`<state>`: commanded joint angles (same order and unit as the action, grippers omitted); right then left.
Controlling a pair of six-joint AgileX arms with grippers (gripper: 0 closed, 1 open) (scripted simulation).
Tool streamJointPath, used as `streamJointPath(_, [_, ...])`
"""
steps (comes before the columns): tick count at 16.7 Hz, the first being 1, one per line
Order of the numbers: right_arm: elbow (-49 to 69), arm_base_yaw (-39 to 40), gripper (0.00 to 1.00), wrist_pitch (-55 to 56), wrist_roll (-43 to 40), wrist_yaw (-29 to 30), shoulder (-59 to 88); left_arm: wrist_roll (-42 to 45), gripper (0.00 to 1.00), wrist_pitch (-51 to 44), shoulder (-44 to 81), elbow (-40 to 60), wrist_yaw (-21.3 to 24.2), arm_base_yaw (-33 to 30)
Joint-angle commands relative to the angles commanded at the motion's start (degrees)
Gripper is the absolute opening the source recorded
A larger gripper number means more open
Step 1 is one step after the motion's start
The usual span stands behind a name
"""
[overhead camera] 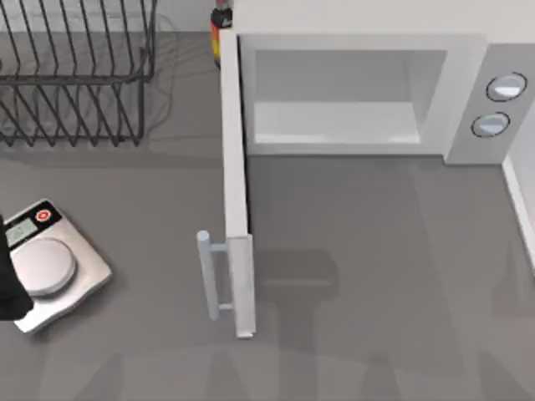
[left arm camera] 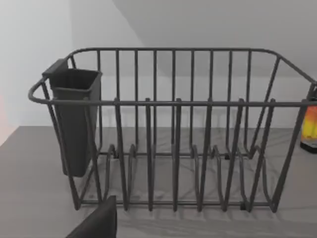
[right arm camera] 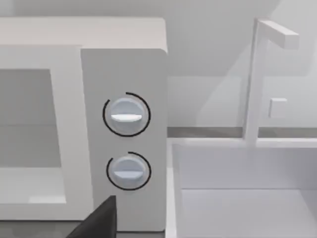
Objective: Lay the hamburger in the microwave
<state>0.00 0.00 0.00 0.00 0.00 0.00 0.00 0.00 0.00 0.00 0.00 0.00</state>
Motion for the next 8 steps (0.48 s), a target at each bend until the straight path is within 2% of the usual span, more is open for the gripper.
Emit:
streamJointPath(4, [1.5, 0.1, 1.00, -1.9, -2.0, 0.0, 2.0, 0.0, 1.00, 0.0, 0.0, 0.0, 0.0, 0.0])
streamJointPath(8, [8.5, 0.6, 1.00, -11.1, -11.7, 0.0, 13.0, 0.0, 1.00, 0.0, 0.0, 0.0, 0.0, 0.0])
